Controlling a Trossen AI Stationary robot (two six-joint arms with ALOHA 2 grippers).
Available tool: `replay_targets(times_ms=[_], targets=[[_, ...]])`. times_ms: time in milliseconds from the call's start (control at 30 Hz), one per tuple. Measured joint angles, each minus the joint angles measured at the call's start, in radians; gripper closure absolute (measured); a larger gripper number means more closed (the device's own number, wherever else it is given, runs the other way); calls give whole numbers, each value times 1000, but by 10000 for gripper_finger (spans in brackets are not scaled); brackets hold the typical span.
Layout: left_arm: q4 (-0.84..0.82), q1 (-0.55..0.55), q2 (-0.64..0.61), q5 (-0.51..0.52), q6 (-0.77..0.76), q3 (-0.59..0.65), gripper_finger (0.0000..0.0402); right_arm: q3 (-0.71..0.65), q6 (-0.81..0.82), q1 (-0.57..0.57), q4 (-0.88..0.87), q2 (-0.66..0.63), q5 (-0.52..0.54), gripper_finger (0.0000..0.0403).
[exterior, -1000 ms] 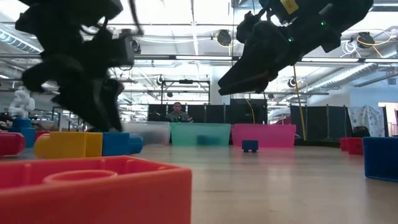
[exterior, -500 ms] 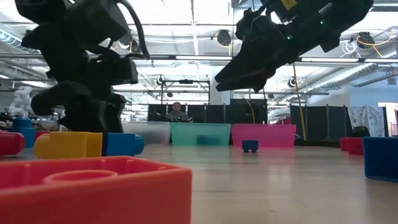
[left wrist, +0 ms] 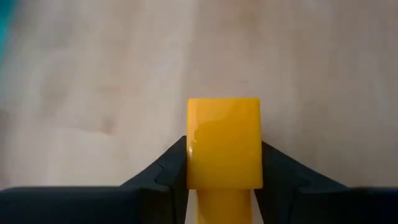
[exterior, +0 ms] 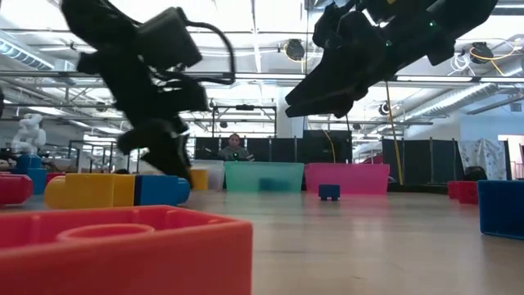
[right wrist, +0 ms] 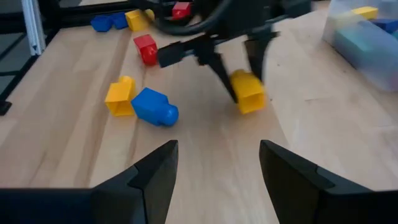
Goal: Sort blocks by size
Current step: Put the yellow 1 stud game piece into the green bin
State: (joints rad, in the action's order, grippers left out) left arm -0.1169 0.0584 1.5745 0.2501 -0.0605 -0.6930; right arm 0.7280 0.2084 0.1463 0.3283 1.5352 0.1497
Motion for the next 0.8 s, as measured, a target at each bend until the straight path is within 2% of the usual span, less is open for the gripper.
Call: replay_targets(times_ms=[400, 600, 800], targets=[[7, -314, -1, -31, 301, -236, 261, 0, -30, 65, 6, 0, 155, 193], [7, -472, 38, -140, 316, -339, 259, 0, -37, 65, 5, 0, 163, 193], [57, -557, 128, -224, 338, -383, 259, 0, -41, 65, 4, 0, 163, 193]])
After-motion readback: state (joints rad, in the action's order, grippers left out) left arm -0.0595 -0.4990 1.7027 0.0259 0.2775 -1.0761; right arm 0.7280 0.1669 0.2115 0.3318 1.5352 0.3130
